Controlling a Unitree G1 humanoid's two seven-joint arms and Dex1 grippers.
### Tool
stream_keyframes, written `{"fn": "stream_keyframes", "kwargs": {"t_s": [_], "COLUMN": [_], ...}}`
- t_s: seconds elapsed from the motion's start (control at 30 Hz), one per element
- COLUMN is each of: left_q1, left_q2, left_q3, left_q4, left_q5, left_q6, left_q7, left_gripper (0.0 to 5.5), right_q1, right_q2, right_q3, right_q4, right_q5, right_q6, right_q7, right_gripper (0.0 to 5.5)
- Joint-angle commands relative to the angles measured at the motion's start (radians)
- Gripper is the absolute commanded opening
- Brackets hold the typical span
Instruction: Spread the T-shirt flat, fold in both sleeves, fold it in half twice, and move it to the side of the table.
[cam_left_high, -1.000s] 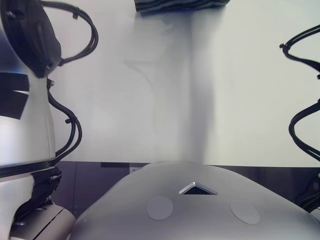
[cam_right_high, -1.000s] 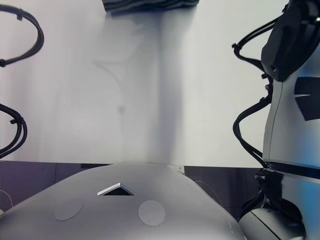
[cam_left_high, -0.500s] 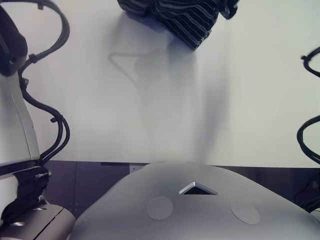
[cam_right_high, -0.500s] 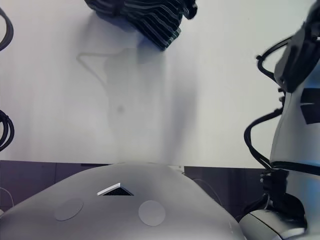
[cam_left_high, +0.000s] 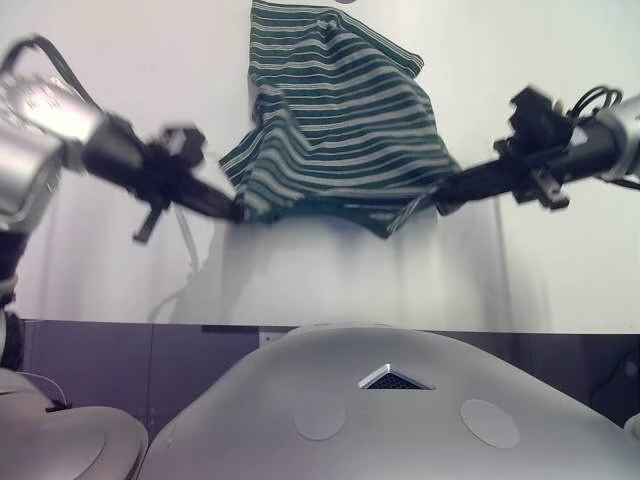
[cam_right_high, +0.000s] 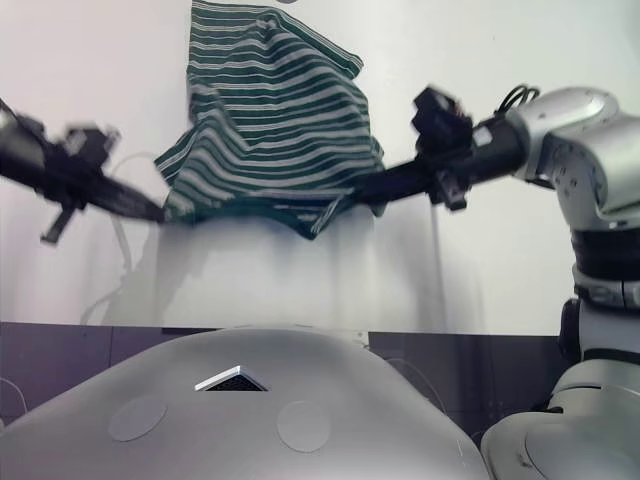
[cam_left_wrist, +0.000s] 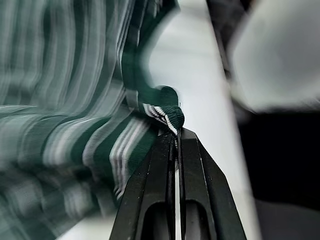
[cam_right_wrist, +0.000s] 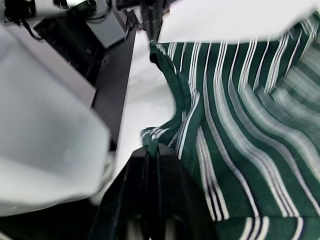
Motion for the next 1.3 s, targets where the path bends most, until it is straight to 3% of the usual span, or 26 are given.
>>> {"fn": "stream_keyframes", "kwargs": {"t_s": [0.03, 0.23, 0.37, 0.43, 0.5, 0.6, 0.67, 0.8, 1.03, 1.2, 1.3], "left_q1": [0.178, 0.317, 0.234, 0.042, -0.159, -0.349, -0.404, -0.408, -0.464, -0.643, -0.742], "left_q2": [0.042, 0.121, 0.086, 0.01, -0.136, -0.413, -0.526, -0.647, -0.782, -0.897, -0.934], "left_q3": [-0.075, -0.012, 0.182, 0.293, 0.303, 0.091, -0.038, -0.049, 0.003, 0.01, 0.131], "left_q4": [-0.183, -0.257, -0.204, -0.1, 0.054, 0.366, 0.574, 0.858, 1.132, 1.542, 1.633], "left_q5": [0.164, 0.183, 0.01, -0.229, -0.306, 0.074, 0.296, 0.418, 0.512, 0.643, 0.594], "left_q6": [0.02, 0.002, 0.032, 0.175, 0.289, 0.125, -0.044, -0.201, -0.329, -0.503, -0.568], "left_q7": [0.152, 0.179, 0.157, 0.149, 0.238, 0.526, 0.637, 0.717, 0.813, 1.062, 1.17], "left_gripper": [0.26, 0.98, 0.98, 0.98, 0.98, 0.39, 0.01, 0.0, 0.0, 0.0, 0.0], "right_q1": [0.199, 0.307, 0.184, 0.023, -0.131, -0.327, -0.399, -0.516, -0.628, -0.686, -0.719], "right_q2": [-0.058, -0.063, 0.017, 0.065, 0.153, 0.366, 0.495, 0.675, 0.701, 0.713, 0.708], "right_q3": [0.102, 0.059, -0.17, -0.251, -0.246, -0.05, 0.061, 0.1, 0.133, 0.146, 0.123], "right_q4": [-0.15, -0.238, -0.171, -0.025, 0.155, 0.587, 0.85, 1.253, 1.627, 1.698, 1.703], "right_q5": [-0.126, -0.08, 0.245, 0.339, 0.295, -0.08, -0.274, -0.444, -0.708, -0.831, -0.883], "right_q6": [-0.031, -0.021, 0.102, 0.148, 0.134, -0.14, -0.354, -0.595, -0.816, -0.89, -0.994], "right_q7": [-0.155, -0.223, -0.23, -0.278, -0.367, -0.587, -0.653, -0.699, -0.91, -1.009, -1.183], "right_gripper": [0.0, 1.32, 1.93, 1.93, 1.93, 1.35, 0.87, 0.14, 0.03, 0.03, 0.03]}}
